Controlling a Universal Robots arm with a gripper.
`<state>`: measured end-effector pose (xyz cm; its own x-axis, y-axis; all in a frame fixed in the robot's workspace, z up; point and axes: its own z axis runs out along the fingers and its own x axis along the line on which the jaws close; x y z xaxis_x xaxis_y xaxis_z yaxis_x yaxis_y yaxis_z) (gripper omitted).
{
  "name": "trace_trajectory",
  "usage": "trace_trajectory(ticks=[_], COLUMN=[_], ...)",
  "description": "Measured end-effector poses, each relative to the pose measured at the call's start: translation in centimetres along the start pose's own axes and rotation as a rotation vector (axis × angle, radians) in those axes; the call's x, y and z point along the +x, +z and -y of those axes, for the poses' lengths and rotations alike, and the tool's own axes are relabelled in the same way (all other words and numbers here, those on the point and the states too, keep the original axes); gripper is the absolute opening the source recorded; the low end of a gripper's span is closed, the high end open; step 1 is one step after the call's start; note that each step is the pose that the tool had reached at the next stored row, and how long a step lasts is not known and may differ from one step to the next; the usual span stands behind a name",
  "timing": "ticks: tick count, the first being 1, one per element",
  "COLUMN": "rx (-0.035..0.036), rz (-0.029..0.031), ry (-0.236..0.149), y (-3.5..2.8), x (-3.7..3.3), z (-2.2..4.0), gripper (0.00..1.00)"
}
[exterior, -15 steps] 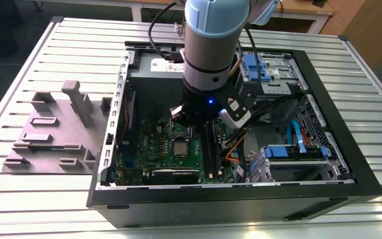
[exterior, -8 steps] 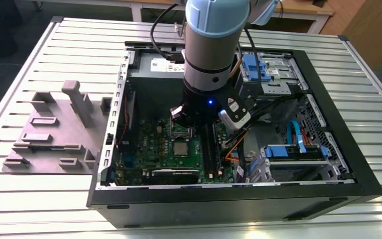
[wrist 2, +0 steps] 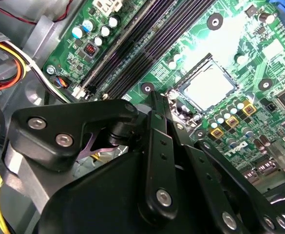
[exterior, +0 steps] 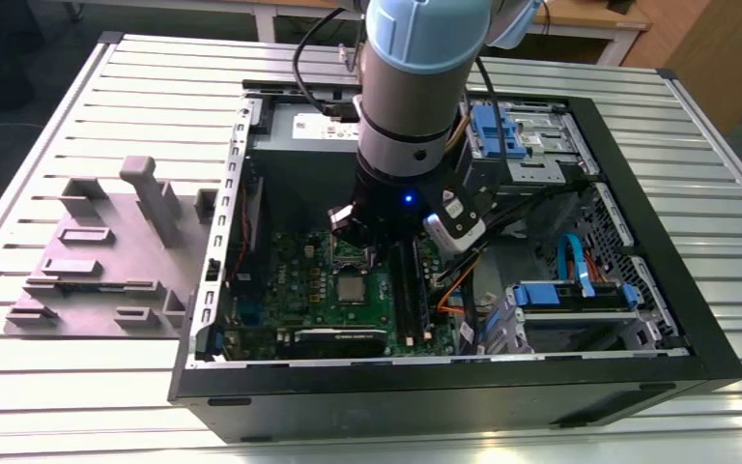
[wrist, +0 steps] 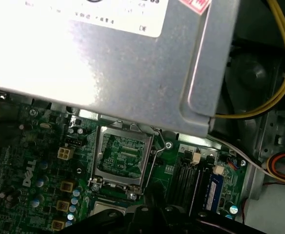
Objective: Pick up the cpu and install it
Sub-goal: 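Close the cpu cover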
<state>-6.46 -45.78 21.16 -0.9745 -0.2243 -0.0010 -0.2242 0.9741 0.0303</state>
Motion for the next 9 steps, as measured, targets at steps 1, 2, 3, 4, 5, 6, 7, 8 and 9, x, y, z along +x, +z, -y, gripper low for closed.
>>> trace_trajectory(ticks=[1, 2, 3, 4, 5, 6, 7, 8, 9], rx=[-0.0001, -0.0002, -0.0014, -0.0087, -0.0131, -0.0149, -0.0165, -0.0178, -0.0185], rz=[-0.0001, 0.0, 0.0001, 0.002, 0.003, 0.0034, 0.0036, 0.0037, 0.0036], ry=[0.0, 0.0, 0.0, 0.0, -0.001, -0.002, -0.005, -0.01, -0.018], y=[0.0, 0.01, 0.01, 0.03, 0.04, 0.06, 0.07, 0.09, 0.12], x=[0.0, 0.0, 0.0, -0.01, 0.0, 0.0, 0.0, 0.0, 0.0], z=[0.0, 0.0, 0.0, 0.0, 0.0, -0.01, 0.0, 0.0, 0.0], gripper=[0.1, 0.1, 0.1, 0.1, 0.1, 0.1, 0.1, 0.1, 0.1])
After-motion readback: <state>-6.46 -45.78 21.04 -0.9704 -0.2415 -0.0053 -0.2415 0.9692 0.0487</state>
